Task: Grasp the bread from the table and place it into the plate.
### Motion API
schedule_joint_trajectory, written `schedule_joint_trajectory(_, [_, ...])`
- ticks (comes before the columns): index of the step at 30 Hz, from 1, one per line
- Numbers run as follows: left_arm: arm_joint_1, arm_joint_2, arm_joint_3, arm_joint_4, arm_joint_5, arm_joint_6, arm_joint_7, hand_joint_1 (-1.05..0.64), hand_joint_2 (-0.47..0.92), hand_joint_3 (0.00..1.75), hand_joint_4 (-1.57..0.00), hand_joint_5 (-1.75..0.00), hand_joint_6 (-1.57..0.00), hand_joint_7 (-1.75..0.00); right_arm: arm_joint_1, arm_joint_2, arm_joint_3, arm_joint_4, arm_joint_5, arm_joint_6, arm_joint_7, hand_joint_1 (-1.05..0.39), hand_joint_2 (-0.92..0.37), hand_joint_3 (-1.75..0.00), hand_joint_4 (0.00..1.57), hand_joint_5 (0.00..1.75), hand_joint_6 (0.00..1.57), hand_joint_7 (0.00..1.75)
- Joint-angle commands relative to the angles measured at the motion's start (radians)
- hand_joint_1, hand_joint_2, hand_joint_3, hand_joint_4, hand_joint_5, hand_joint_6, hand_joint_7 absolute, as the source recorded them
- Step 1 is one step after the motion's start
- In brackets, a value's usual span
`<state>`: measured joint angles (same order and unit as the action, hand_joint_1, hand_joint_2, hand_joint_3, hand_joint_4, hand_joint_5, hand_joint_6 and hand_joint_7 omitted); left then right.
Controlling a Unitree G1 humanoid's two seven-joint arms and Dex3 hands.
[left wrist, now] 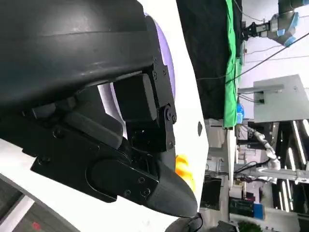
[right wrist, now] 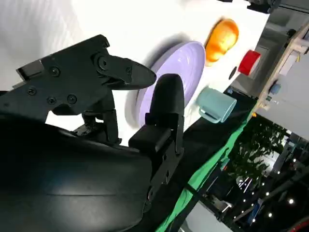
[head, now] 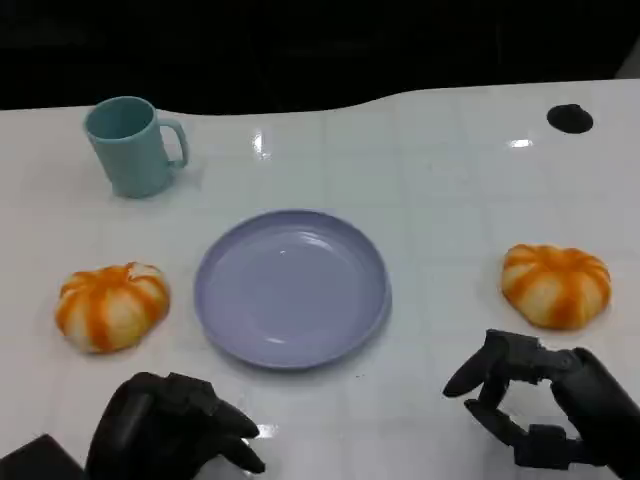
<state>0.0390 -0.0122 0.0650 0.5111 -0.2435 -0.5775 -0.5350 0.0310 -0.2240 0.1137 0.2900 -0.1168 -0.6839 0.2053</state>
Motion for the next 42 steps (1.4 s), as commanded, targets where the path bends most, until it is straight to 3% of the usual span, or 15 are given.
schedule_joint_trajectory(1, [-0.013,0.010,0.005,0.021,-0.003,-0.001,0.004,-1.05,0.89,0.00,-1.53,-0.49,-1.57,-0.25,-0.019,-0.011,-0.037,-0.019,-0.045,0.011,-0.057,-0.29,-0.85,-0.37,0.56,0.92,0.66,0.54])
schedule_joint_trajectory(5, [-0.021,0.010,0.005,0.031,-0.001,-0.001,0.006,-1.05,0.89,0.00,-1.53,-0.49,-1.57,-0.25,-0.037,-0.029,-0.056,-0.037,-0.122,0.015,-0.108,-0.35,-0.91,-0.21,0.47,0.68,0.64,0.21])
schedule_joint_trajectory(8, [-0.029,0.011,0.008,0.051,0.003,-0.021,0.005,-1.05,0.89,0.00,-1.53,-0.49,-1.57,-0.25,-0.055,-0.056,-0.066,-0.051,-0.199,0.003,-0.158,-0.39,-0.92,-0.21,0.41,0.54,0.58,0.09])
schedule_joint_trajectory(12, [-0.035,0.009,0.009,0.064,0.006,-0.031,0.011,-1.05,0.89,0.00,-1.53,-0.49,-1.57,-0.25,-0.076,-0.090,-0.077,-0.077,-0.305,-0.014,-0.232,-0.42,-0.92,-0.16,0.34,0.45,0.53,0.04])
schedule_joint_trajectory(20, [-0.046,0.008,0.012,0.091,0.002,-0.040,0.008,-1.05,0.89,0.00,-1.53,-0.50,-1.57,-0.25,-0.088,-0.157,-0.079,-0.150,-0.522,0.061,-0.332,-0.47,-0.92,-0.09,0.19,0.36,0.40,0.00])
schedule_joint_trajectory(24, [-0.045,0.005,0.012,0.090,-0.002,-0.035,0.004,-1.05,0.89,0.00,-1.53,-0.50,-1.57,-0.25,-0.098,-0.193,-0.068,-0.176,-0.639,0.122,-0.385,-0.51,-0.92,-0.07,0.12,0.34,0.34,0.00])
schedule_joint_trajectory(29, [-0.039,0.005,0.010,0.086,0.006,-0.045,0.010,-1.05,0.89,0.00,-1.53,-0.50,-1.57,-0.25,-0.115,-0.228,-0.044,-0.236,-0.802,0.298,-0.374,-0.56,-0.92,-0.08,0.00,0.30,0.26,0.00])
schedule_joint_trajectory(42, [-0.032,0.007,0.008,0.070,0.007,-0.043,0.012,-1.05,0.90,0.00,-1.53,-0.50,-1.57,-0.25,-0.213,-0.253,0.061,-0.184,-0.861,0.487,-0.354,-0.49,-0.85,0.00,0.02,0.57,0.37,0.03])
